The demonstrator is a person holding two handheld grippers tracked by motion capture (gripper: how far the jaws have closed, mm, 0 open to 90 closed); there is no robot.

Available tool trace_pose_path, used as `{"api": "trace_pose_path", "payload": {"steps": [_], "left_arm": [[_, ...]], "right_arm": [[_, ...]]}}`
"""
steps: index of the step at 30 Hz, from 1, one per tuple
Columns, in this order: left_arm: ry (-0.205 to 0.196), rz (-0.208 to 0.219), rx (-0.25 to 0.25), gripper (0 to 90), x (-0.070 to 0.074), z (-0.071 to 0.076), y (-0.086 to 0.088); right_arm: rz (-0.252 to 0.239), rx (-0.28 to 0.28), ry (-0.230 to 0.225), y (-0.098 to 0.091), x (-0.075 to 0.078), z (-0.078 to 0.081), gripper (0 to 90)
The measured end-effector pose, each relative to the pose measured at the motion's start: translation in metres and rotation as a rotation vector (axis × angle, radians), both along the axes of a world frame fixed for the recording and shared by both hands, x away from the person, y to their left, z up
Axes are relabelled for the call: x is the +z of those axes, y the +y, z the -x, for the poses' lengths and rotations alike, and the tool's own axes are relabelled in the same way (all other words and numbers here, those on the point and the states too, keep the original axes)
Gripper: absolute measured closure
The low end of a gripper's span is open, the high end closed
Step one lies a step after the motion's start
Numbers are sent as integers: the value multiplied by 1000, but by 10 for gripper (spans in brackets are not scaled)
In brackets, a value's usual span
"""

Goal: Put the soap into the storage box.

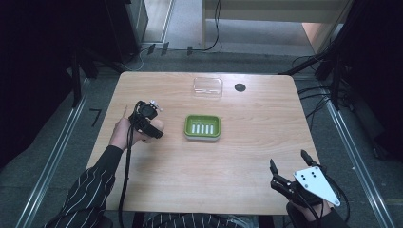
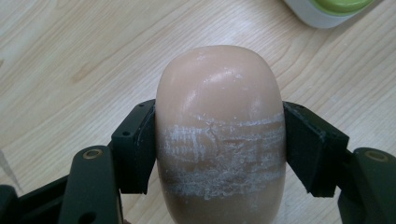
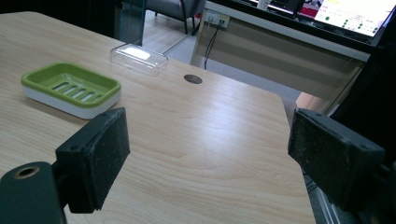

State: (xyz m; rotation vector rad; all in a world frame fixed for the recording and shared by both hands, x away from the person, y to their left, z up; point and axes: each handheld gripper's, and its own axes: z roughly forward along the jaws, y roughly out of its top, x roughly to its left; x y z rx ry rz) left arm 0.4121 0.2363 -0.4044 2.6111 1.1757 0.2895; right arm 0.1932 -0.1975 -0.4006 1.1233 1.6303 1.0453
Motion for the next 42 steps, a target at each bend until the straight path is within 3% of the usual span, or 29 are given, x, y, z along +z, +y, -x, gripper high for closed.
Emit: {"api": "trace_pose_path", "payload": {"steps": [22,28,42], "left_arm": [[0,-18,-161,334,12,-10,-28],[-22,-21,-200,334,18,-13,-36],[-30,-48,-321,334,25,-22,-63]], "right_arm": [[3,-2,2,0,0,1,135],[3,1,3,1,1,0,134],[3,-6,3,-1,0,2,134]]}}
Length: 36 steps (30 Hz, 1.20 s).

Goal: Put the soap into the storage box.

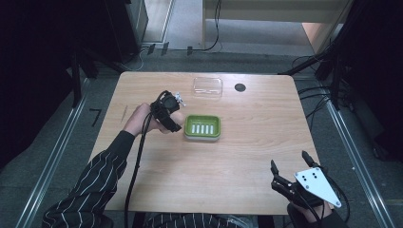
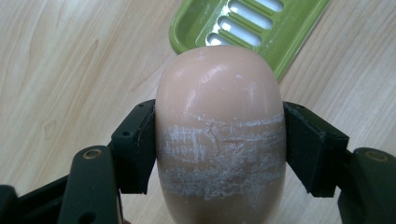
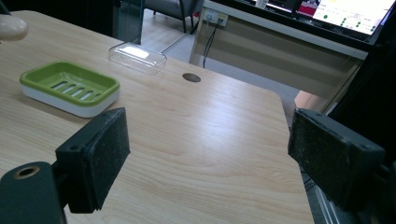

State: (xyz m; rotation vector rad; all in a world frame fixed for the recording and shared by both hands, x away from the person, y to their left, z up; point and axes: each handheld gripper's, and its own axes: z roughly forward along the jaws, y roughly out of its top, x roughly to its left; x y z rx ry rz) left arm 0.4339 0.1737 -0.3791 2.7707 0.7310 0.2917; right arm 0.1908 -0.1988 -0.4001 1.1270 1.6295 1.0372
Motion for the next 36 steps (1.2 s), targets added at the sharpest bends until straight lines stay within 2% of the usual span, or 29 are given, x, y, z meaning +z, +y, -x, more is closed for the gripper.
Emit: {"api": "trace_pose_path", "payload": {"steps": [10,19,21,28,32,36], "left_arm": [[-10,-7,-72,334,2,-4,-13],[-18,-43,-137,334,0,-7,-24],[-31,-48,-153,334,1,-7,-27],[-34,-50,-190,334,0,-12,-37],[-28,-70,-213,334,-2,-14,-40],[-46,-79,-229,334,-2,-14,-39]], "right_arm": [[-1,-7,2,0,0,1,134],[0,-10,6,1,0,3,134],[4,-9,7,1,0,2,134],[10,-9,3,1,0,2,135],[4,-12,7,1,0,3,134],[7,-12,6,1,0,2,135]]}}
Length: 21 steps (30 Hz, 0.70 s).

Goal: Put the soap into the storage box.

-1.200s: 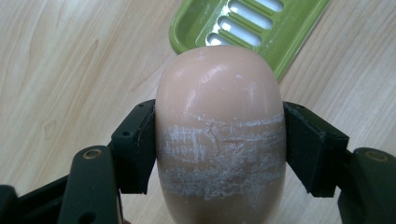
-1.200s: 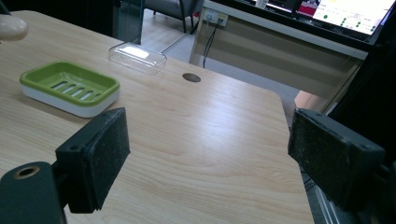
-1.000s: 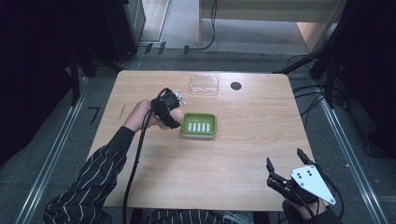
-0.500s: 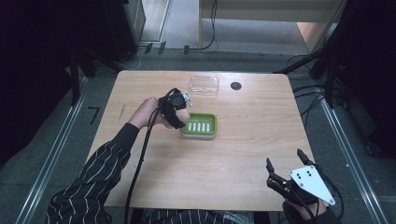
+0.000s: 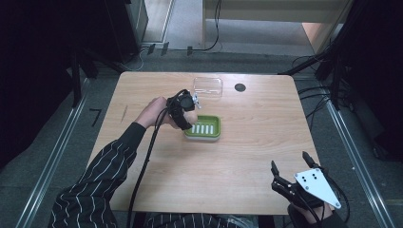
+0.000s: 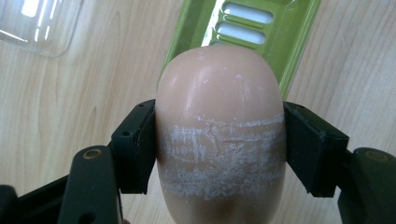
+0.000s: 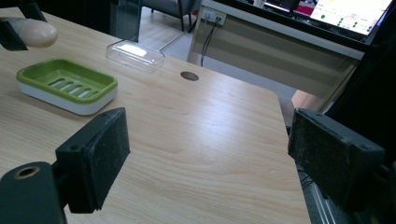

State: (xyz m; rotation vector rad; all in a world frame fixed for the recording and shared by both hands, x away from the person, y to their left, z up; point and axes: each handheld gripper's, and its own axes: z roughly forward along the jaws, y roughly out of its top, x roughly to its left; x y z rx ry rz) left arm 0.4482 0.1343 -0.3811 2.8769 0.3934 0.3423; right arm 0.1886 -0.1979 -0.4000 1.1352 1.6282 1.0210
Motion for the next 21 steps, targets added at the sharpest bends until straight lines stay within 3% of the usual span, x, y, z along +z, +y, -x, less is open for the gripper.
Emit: {"api": "trace_pose_path", "payload": {"steps": [14,21], "left_arm": [[-18,-31,-82,334,-4,-2,-14],[-5,-46,-105,334,-11,-5,-25]], "right_arm": [[4,5,-4,0,0,-1,134],[6,7,-4,0,0,-1,134]]}}
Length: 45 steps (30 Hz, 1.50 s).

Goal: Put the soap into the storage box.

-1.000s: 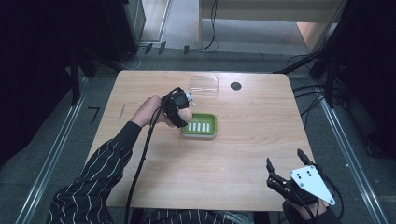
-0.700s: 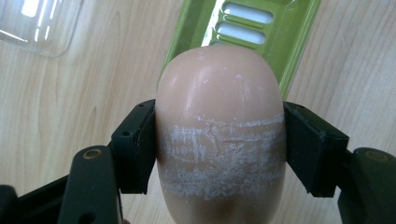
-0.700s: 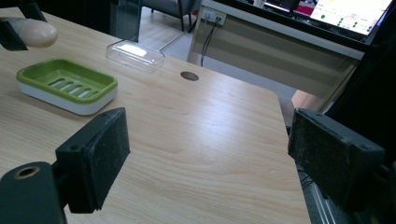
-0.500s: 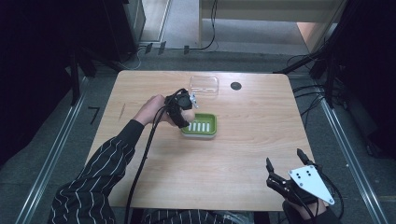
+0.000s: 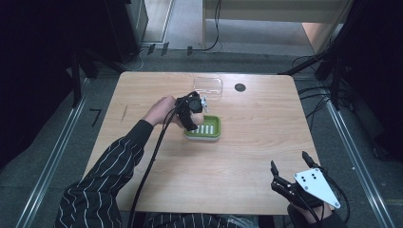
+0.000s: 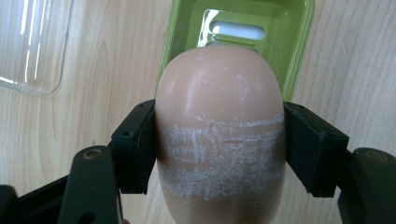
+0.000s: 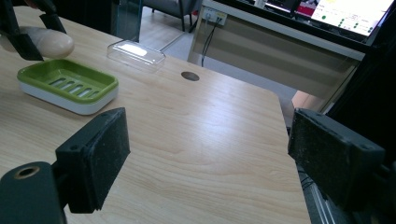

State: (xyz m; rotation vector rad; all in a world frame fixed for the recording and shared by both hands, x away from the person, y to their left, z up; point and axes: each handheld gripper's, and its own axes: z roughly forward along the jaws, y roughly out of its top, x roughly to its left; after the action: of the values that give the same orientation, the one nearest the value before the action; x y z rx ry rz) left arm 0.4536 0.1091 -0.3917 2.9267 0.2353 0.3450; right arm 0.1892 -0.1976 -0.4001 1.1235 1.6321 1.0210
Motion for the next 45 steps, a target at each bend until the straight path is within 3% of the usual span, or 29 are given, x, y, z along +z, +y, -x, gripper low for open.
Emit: {"api": "trace_pose_path", "payload": {"steps": [3,12,23,26,45], "left_arm": [[1,3,-11,334,-2,-1,-4],[4,-48,-47,334,-11,-6,-19],[20,-35,-66,334,-17,-14,-33],[20,-49,-76,334,-19,-15,-36],[47,-73,-69,333,-35,-21,-43]], "right_arm": [[0,0,0,0,0,0,134],[0,2,0,0,0,0,134],[1,2,-1,0,0,0,135],[0,3,-2,0,0,0,135],[1,2,-3,0,0,0,134]]}}
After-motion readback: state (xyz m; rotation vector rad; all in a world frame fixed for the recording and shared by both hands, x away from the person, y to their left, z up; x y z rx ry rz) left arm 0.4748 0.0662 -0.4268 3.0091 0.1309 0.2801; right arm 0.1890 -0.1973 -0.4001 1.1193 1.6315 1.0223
